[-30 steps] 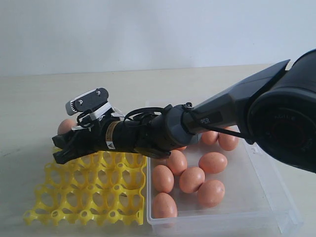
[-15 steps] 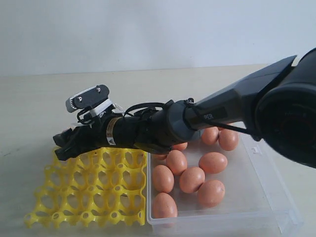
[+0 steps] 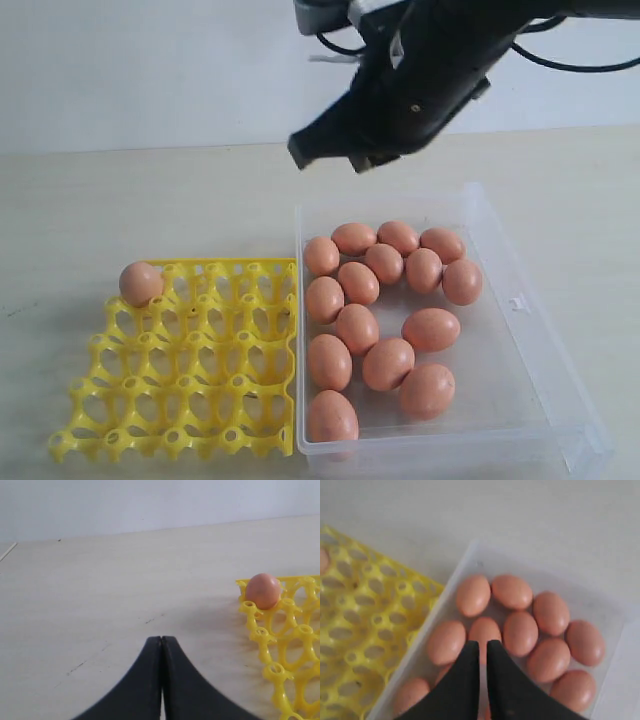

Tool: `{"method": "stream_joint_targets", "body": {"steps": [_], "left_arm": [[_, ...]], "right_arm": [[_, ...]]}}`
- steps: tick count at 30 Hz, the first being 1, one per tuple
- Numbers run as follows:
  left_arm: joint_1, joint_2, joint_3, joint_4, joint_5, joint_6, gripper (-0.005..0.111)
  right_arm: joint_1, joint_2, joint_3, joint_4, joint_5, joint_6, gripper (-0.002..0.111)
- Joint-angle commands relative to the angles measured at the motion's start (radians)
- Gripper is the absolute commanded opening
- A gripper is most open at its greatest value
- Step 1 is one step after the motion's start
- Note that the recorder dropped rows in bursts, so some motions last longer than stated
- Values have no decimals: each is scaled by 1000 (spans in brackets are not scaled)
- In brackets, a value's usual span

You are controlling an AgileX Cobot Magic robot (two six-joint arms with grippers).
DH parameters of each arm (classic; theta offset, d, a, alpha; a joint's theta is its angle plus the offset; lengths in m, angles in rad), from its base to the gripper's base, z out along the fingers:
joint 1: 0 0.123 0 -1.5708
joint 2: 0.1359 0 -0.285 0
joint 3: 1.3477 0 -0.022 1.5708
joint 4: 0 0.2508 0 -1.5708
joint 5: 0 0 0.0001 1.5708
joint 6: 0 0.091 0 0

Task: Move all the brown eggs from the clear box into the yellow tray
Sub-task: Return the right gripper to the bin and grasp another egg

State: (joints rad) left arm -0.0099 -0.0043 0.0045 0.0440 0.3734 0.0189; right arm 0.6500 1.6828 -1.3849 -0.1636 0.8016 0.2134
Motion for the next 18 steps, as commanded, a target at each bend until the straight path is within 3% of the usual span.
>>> {"method": "stream_joint_targets", "body": {"steps": [1,3,5,18], "left_arm": [[3,4,-5,3,-1,2,0],[3,4,-5,3,-1,2,0],[3,4,-5,3,-1,2,0],[3,4,-5,3,-1,2,0]], "right_arm": [[-53,-7,106,95,83,-74,31],[-65,10,156,193,36,-80,54],[-65,36,171,218,23,-82,61],[-56,241,163,285,-75,-98,58]]}}
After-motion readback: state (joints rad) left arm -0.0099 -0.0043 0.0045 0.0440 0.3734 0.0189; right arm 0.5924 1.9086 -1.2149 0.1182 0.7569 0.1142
